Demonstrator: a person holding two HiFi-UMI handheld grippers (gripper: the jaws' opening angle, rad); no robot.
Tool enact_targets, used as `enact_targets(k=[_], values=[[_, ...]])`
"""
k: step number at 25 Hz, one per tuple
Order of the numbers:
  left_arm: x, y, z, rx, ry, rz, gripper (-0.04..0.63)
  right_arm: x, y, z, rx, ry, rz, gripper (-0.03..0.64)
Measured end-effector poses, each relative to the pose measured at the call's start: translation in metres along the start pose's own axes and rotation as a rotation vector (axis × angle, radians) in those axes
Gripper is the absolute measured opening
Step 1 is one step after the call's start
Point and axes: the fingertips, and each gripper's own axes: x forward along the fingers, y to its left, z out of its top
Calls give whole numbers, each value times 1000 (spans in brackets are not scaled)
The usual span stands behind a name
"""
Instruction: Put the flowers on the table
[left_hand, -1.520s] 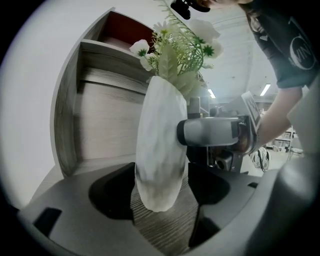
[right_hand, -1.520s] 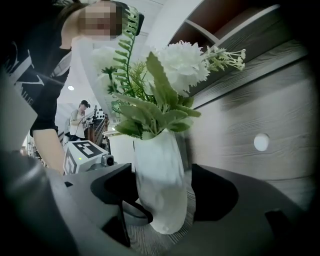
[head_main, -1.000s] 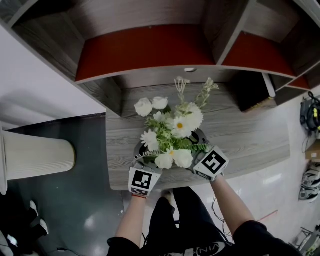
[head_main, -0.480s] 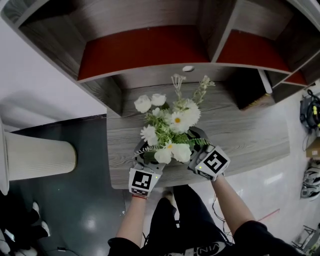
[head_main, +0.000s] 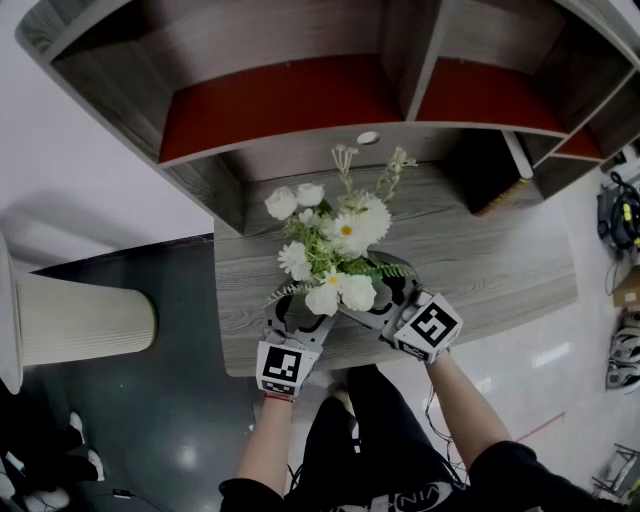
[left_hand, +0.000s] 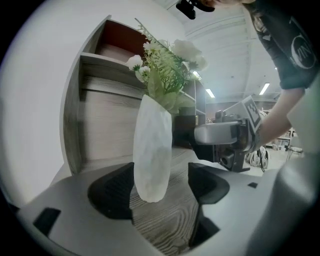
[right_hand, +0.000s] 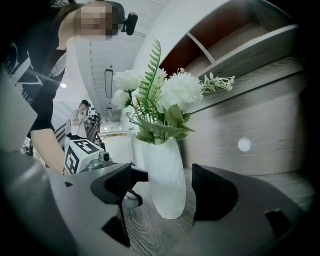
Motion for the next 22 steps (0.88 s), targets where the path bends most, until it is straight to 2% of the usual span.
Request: enact_targets(k=[6,9,14,18,19,22], values=[[-15,0,1,2,5,16,330,-10,3,-2,-1,14,-38,384],[-25,4,3,-3,1,51,329,-14,3,-3,-21,30,-107,342],[-46,17,13,-19,-43,147,183,-28,-2,-1,-57,37,-238,186],[-59,26,20,-47,-74,217,25,-43,-6,4,-77,23,-324,43],[-63,27,21,-58,-84,231,5,-46,-5,5,-83,19,-339,25],[-70,30,29,-71,-116,264,5,-53,-3,11,-98,2,-363,9]])
